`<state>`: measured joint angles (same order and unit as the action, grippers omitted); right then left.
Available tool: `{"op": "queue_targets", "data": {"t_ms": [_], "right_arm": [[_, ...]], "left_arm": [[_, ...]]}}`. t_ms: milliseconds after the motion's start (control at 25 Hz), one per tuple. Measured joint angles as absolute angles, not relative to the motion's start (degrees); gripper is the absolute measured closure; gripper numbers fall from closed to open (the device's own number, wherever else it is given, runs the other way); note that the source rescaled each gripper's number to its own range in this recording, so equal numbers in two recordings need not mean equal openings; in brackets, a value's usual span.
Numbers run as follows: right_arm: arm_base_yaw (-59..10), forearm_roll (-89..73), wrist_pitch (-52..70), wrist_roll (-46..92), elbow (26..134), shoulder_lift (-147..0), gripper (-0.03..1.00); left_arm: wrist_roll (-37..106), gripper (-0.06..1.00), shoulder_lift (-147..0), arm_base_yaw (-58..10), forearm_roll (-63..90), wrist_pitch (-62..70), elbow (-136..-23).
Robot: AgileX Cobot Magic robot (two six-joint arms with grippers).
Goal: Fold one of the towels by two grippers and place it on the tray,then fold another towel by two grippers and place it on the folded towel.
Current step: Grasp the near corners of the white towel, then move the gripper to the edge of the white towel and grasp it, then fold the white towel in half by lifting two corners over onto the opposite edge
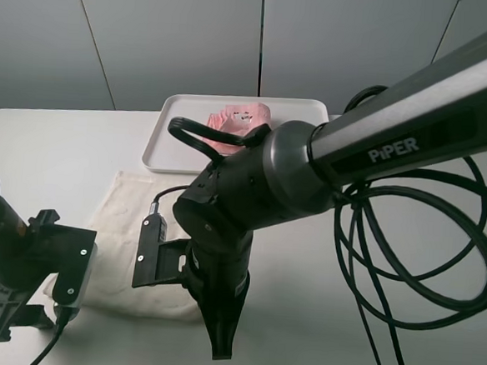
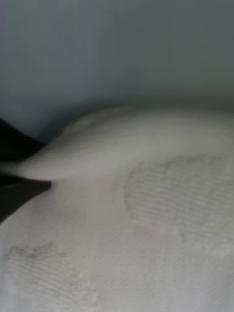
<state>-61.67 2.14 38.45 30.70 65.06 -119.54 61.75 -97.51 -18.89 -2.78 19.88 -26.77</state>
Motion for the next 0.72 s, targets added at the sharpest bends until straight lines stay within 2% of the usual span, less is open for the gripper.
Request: {"op": "queue_targets", "data": {"t_ms": [120,320,400,720], "right_arm": [[-61.67,2.15,38.45,30.36,65.06,-119.54,0.96],[-61.67,2.02,38.45,27.94,65.06,-119.54,0.96],[-61.67,2.01,38.45,24.8,65.06,-119.54,0.96],[-61.67,1.91,39.88,19.88,65.4,-119.54,0.96]], "left_arm": [[61.75,0.25,-97.6,-18.89,-2.78,19.03,-26.77],[61.67,0.88,-97.72,-18.89,-3.27,15.77,-26.81],[61.67,0.93,-97.72,-18.89,-3.5,15.48,-26.81],[61.41,0.94,-92.66,-18.89,0.0,15.13,-26.56]]}}
